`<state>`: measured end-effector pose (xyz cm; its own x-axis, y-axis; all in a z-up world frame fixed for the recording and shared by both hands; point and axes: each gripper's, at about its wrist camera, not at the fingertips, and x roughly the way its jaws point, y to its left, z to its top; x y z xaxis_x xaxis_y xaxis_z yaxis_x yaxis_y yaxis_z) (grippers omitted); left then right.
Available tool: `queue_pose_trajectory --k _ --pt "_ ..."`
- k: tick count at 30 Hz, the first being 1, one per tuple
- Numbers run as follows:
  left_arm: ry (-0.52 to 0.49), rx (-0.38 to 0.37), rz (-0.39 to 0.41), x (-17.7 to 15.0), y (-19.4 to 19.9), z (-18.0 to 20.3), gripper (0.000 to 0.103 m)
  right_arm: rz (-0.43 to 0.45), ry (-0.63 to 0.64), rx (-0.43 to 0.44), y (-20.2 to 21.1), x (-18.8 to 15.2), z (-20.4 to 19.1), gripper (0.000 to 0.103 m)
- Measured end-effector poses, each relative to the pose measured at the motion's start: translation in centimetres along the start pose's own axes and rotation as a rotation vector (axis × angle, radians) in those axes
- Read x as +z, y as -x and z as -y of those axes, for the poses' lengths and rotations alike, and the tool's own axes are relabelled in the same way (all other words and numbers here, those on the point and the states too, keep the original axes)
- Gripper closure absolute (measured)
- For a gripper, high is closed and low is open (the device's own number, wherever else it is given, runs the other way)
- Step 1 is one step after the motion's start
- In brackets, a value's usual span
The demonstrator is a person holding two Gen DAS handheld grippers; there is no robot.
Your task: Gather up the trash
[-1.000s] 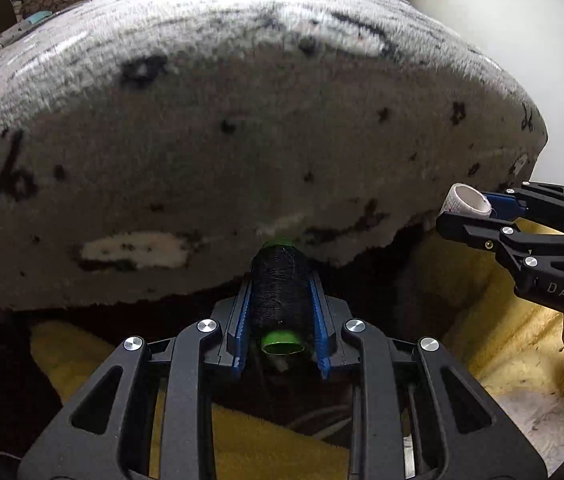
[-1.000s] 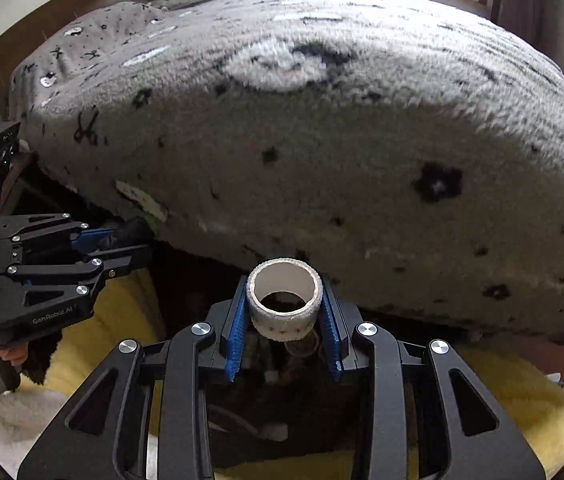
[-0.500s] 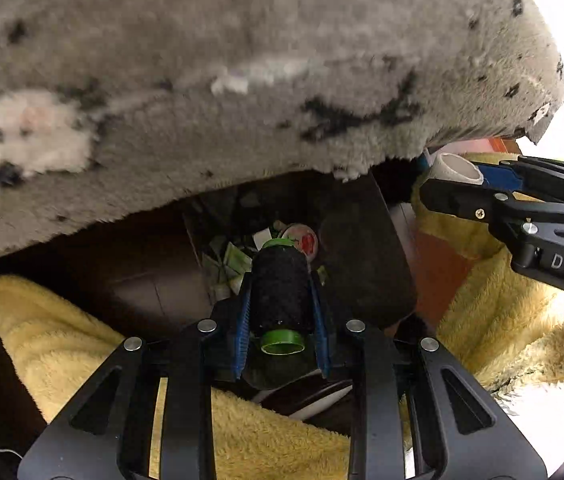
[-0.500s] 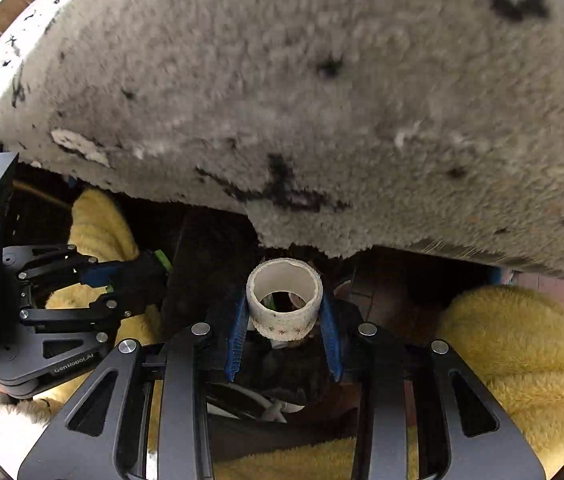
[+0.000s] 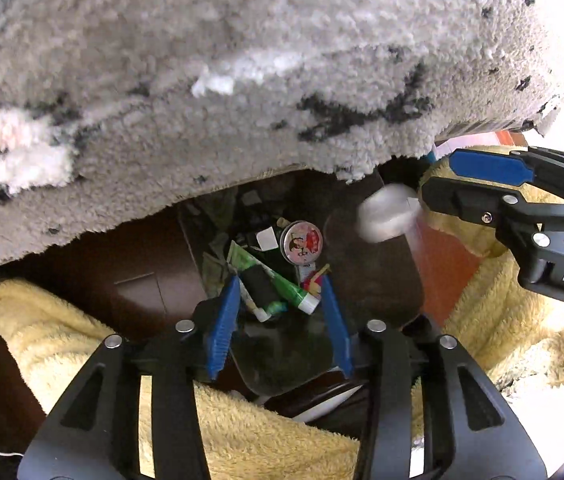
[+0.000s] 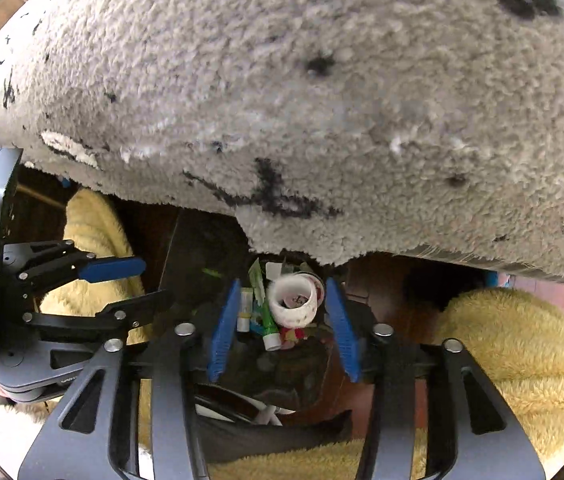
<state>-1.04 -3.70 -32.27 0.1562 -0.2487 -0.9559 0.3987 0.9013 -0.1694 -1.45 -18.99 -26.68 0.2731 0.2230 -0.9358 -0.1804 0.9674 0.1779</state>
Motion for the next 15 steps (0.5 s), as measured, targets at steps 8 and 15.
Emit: queue_pose_trajectory --k 8,15 --pt "0.014 0.040 0.092 0.1 3.9 0.1 0.034 0.109 -0.023 -0.062 3.6 0.2 0.8 0.023" --pt "0.022 0.074 0.231 0.5 9.3 0.0 0.010 0.259 -0.022 -0.151 9.4 0.9 1.3 0.004"
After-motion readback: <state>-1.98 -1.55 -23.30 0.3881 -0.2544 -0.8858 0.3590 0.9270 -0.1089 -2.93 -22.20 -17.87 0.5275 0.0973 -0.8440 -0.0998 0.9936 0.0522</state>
